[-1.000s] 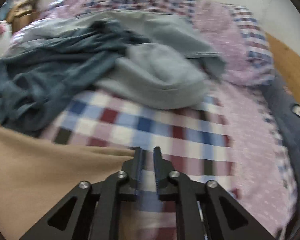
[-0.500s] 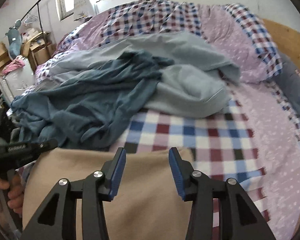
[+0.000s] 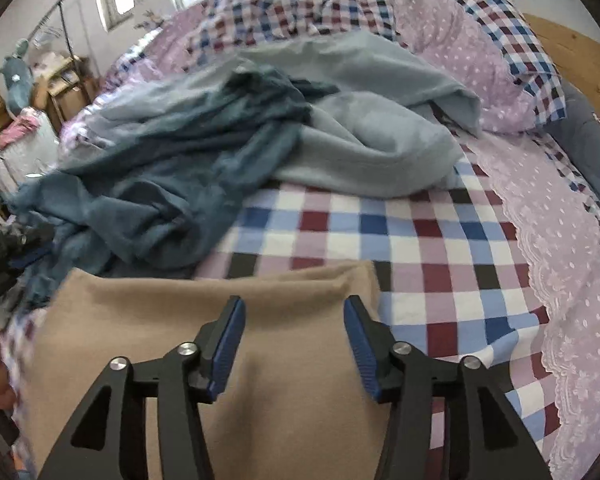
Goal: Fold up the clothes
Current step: 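Release and press the folded beige shirt flat with both open grippers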
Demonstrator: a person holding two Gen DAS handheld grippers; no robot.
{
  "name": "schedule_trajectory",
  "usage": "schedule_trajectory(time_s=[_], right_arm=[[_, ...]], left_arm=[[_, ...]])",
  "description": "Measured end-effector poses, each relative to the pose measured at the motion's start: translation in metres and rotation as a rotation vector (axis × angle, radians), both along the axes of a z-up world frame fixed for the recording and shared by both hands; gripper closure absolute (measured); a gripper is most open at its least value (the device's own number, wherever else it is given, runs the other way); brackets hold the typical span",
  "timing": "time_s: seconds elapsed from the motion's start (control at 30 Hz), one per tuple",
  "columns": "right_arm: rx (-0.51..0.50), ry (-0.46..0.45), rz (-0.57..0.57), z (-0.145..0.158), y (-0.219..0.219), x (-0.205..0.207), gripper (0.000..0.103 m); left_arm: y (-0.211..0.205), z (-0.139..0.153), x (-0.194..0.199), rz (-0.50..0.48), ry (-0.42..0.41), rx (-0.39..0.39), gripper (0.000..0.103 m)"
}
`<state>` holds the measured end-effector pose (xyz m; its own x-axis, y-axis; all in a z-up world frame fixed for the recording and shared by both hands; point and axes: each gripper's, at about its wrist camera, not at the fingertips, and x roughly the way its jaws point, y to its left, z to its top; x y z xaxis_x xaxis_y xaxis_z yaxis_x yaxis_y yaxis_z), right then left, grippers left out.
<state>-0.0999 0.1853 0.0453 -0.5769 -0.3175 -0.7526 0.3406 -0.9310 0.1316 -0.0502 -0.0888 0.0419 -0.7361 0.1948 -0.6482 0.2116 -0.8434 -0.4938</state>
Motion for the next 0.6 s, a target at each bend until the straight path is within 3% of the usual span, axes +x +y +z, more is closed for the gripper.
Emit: schedule_trajectory(time_s=[0.03, 0.07, 0.17, 0.27, 0.4, 0.47, 0.6], right_arm=[[-0.012, 0.006, 0.005, 0.002, -0.002, 0.001, 0.035], [-0.026, 0.011, 0.013, 0.004, -0.005, 0.003, 0.031], [-0.013, 0.011, 0.035, 0.000, -0.016, 0.004, 0.029], [0.030, -0.013, 0.061, -0.014, -0.027, -0.002, 0.029], [0.052, -0.049, 0.093, -0.027, -0.032, -0.011, 0.029], [0.057, -0.066, 0.102, -0.033, -0.034, -0.018, 0.027], [0.044, -0.080, 0.110, -0.039, -0.034, -0.029, 0.023]], left_arm=[[0.007, 0.010, 0.001, -0.035, 0.019, -0.022, 0.038], [0.016, 0.017, 0.002, -0.073, 0.034, -0.038, 0.031], [0.050, 0.026, 0.007, -0.209, 0.050, -0.066, 0.031], [0.079, 0.021, 0.007, -0.306, 0.031, -0.152, 0.031], [0.099, -0.008, -0.005, -0.330, -0.067, -0.331, 0.030], [0.097, -0.027, -0.013, -0.331, -0.122, -0.350, 0.030], [0.102, -0.031, -0.008, -0.335, -0.109, -0.387, 0.030]])
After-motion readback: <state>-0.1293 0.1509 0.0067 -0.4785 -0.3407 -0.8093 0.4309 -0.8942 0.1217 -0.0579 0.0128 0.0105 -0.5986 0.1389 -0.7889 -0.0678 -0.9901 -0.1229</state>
